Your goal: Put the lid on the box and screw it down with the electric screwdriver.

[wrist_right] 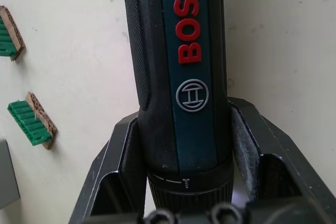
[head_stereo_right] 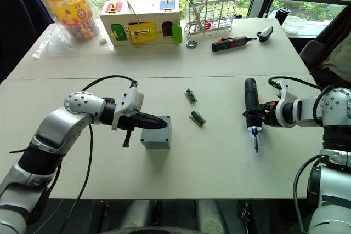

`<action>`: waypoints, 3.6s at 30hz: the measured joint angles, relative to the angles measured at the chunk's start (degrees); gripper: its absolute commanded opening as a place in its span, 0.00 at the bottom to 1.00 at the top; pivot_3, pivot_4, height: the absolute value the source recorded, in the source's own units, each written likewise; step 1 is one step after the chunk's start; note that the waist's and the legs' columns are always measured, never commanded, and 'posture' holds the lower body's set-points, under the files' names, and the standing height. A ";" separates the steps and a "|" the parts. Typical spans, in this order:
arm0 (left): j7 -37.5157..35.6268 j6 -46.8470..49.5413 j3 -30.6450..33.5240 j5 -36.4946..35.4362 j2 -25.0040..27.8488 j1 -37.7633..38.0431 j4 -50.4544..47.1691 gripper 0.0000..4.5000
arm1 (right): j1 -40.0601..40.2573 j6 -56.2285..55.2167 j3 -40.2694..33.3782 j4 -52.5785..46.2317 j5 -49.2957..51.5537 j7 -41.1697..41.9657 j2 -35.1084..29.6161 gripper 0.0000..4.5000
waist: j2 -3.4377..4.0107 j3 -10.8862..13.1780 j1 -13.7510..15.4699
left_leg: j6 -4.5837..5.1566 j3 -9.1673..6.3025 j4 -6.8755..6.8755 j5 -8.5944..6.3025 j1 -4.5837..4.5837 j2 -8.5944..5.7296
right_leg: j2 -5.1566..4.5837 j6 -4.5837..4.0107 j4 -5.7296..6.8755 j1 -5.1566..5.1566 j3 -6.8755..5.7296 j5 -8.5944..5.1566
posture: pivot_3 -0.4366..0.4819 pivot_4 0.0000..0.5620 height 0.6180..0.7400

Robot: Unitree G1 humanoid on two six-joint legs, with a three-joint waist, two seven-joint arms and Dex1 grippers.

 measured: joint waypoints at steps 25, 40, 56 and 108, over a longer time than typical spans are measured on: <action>5.38 2.94 12.91 -2.23 3.52 4.07 8.59 0.00 | -0.14 -14.61 4.17 -27.00 -2.51 20.34 -2.54 0.98 | 0.01 0.00 1.00 | 0.12 -0.05 0.11 -0.08 -0.02 0.09 | 0.05 0.04 0.04 -0.02 -0.02 0.02 | 0.48 0.27 0.97; 4.24 2.05 4.68 1.66 2.89 9.55 8.28 0.00 | 21.21 -36.75 23.44 -47.82 -12.28 27.04 7.61 0.98 | -0.06 -0.01 1.09 | 0.09 -0.10 0.30 -0.06 0.08 0.00 | 0.02 0.22 0.02 0.17 -0.04 0.16 | 0.48 0.27 0.97; 5.64 -8.50 0.89 9.73 -8.02 -1.82 22.21 0.00 | 20.50 -32.15 24.77 -46.53 -8.56 26.35 16.02 0.98 | -0.09 -0.03 1.10 | 0.05 -0.13 0.33 -0.04 0.06 -0.12 | 0.01 0.22 0.03 0.17 -0.07 0.17 | 0.48 0.27 0.97; 4.25 -2.42 2.76 7.78 -2.07 4.73 15.78 0.00 | 20.12 -39.23 28.72 -44.79 -24.20 29.00 15.14 0.98 | -0.12 -0.05 0.92 | 0.04 -0.13 0.37 -0.03 0.06 -0.08 | 0.00 0.22 0.17 0.12 -0.05 0.17 | 0.48 0.27 0.97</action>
